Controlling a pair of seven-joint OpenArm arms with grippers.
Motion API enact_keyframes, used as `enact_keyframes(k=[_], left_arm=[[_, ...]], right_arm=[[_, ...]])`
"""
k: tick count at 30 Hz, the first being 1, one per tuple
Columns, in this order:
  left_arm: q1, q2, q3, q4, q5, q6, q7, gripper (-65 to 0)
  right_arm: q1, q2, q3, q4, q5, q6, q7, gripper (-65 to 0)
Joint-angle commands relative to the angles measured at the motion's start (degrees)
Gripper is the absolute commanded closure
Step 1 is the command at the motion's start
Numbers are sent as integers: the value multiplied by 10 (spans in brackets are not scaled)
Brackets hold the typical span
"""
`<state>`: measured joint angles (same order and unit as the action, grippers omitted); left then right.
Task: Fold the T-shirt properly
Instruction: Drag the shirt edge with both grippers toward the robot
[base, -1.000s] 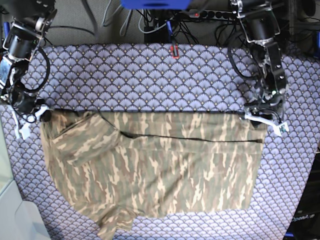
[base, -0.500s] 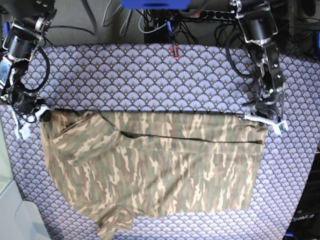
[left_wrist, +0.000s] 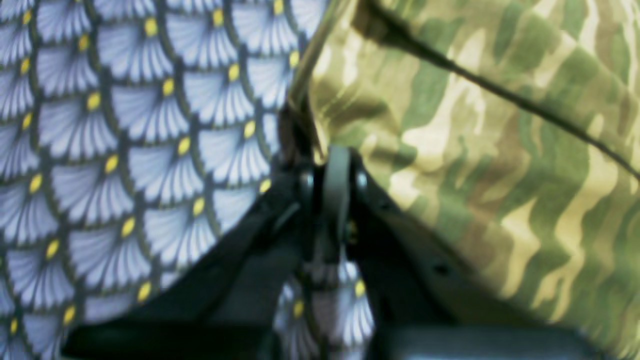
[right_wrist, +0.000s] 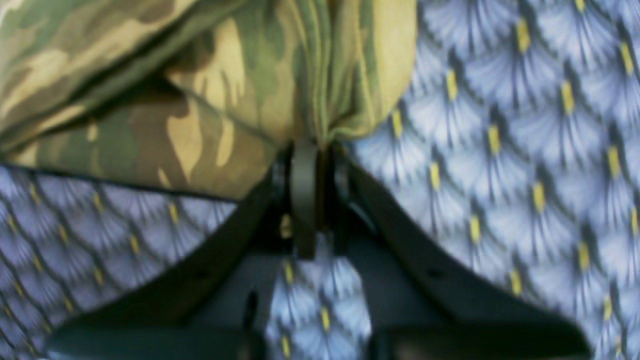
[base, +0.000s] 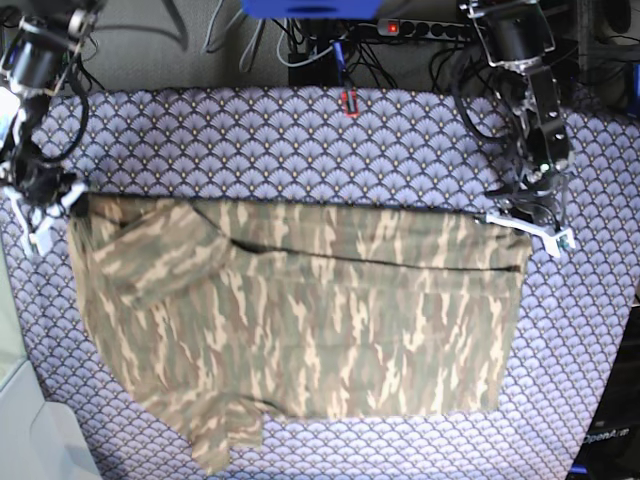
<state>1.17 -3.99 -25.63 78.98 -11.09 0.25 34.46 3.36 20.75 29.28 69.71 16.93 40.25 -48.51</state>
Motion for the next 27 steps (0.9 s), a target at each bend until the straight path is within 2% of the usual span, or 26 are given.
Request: enact_keyframes(k=[1, 7, 12, 16, 21, 27], left_arm=[[1, -1, 0, 25, 0, -3, -1, -5], [66, 5, 0, 127, 0, -1, 32, -5], [122, 8, 0, 191, 0, -2, 46, -5], [151, 3, -4, 208, 1, -2, 45, -5], [165, 8, -84, 209, 1, -6, 50, -5], [182, 3, -87, 208, 1, -6, 46, -5]], right_arm=[[-1, 7, 7, 31, 0, -2, -9, 0], [-73, -14, 14, 143, 0, -2, -34, 0], [-108, -24, 14, 172, 0, -2, -35, 0], [-138, -27, 17, 196, 0, -2, -31, 0], [-151, -27, 43, 208, 0, -2, -35, 0], [-171, -25, 51, 209, 0, -2, -32, 0]])
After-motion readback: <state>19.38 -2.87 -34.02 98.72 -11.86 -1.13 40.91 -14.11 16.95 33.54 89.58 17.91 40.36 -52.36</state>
